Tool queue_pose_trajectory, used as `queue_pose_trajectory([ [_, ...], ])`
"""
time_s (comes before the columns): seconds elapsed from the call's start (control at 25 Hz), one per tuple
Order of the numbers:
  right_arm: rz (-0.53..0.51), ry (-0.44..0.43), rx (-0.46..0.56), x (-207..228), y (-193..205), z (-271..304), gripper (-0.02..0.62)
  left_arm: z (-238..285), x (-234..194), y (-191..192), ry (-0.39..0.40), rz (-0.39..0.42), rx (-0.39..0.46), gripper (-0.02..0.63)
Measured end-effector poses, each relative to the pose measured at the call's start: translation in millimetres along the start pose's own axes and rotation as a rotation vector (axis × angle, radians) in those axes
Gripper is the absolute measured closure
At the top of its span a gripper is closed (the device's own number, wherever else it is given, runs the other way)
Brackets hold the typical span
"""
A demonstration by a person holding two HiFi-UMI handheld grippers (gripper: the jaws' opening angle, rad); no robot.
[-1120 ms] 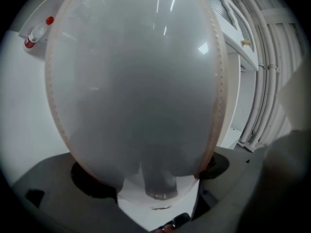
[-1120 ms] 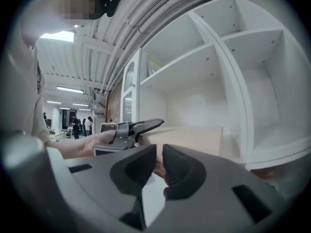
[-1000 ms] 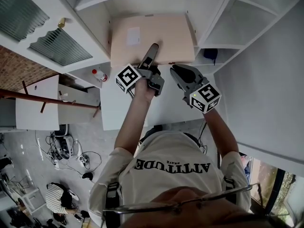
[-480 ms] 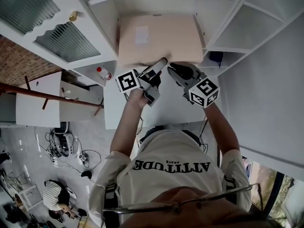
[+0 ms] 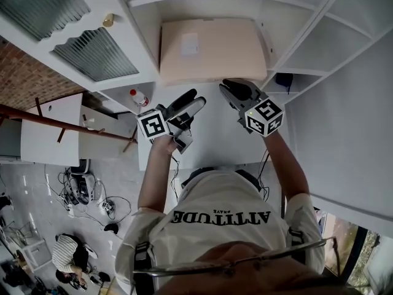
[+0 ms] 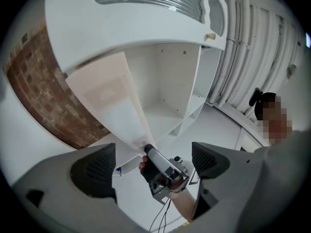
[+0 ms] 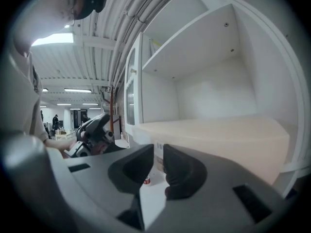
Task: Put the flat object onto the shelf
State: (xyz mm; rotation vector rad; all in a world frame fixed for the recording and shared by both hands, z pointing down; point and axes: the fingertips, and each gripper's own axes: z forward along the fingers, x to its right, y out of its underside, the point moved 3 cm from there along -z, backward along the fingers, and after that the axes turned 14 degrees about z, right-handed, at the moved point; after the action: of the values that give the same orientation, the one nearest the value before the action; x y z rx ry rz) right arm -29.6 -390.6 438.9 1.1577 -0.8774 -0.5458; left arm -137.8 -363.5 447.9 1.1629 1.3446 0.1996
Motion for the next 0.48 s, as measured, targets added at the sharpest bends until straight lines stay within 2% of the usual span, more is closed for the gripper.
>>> queue_pose_trajectory([
  [0.2,0.004,0.018,-0.006,10,-3,11,0.532,-25,-12,-4,-0.039,0.034,-0.002,0.142],
  [0.48,0.025,0.039,-0.006,24,-5,28,0.532,-46,-23,13,-0.033,0.084,-0.066,0.147],
])
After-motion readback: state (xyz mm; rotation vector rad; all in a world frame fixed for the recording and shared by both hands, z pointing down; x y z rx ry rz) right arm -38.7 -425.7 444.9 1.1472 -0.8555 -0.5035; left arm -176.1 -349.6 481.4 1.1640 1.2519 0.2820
